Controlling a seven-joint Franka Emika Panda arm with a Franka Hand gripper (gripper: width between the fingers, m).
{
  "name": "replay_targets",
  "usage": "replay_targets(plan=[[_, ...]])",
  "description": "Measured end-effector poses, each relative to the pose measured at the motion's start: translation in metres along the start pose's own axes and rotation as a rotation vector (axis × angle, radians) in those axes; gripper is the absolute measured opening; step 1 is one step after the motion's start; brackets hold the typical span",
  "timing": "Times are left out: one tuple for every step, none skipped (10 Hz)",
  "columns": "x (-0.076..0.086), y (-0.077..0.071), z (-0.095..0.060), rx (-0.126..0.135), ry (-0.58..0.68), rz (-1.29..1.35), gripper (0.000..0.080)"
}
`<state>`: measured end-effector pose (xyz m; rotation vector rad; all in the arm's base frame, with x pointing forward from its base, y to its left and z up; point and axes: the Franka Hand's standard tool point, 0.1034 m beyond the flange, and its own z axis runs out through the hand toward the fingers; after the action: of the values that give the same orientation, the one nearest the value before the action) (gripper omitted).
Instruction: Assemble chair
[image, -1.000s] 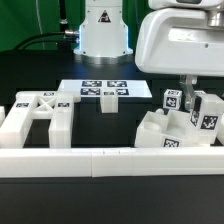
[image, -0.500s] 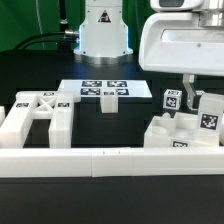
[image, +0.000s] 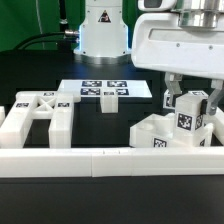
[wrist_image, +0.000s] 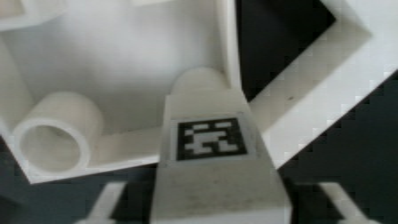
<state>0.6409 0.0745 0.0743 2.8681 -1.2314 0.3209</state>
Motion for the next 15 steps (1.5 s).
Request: replay_targets(plan=[[0.000,-0.003,-0.008,0.007,-0.004,-0.052,0.0541],[0.002,-0.003,-0.019,0.020,-0.004,-0.128,0.0541],[0.004,0.004,-0.031,0.030,-0.009,-0.236,0.0630],[0.008,0.014,-0.041,0.037,-0.011,-0.335,0.0644],[0.014,0.025,-0.045,0.039,-0.010,-0.366,0.0644],[0.018,0.031,-0.045,0.036,-0.011,-0.352,0.0648],[0.016,0.029,-0.044,0.036,-0.012,-0.356,0.0648],[0.015,0.029,-0.044,0.036,-0.013,-0.357,0.0648],[0.016,0.029,-0.044,0.035,-0.013,-0.356,0.0648],[0.016,0.029,-0.044,0.035,-0.013,-0.356,0.0648],[0.016,0.030,-0.043,0.035,-0.013,-0.356,0.0648],[0.016,0.031,-0.043,0.036,-0.011,-0.362,0.0648],[0.017,0.045,-0.043,0.045,0.014,-0.487,0.0648],[0.017,0.071,-0.042,0.042,0.022,-0.576,0.0648],[0.021,0.091,-0.039,0.031,0.021,-0.666,0.0648]])
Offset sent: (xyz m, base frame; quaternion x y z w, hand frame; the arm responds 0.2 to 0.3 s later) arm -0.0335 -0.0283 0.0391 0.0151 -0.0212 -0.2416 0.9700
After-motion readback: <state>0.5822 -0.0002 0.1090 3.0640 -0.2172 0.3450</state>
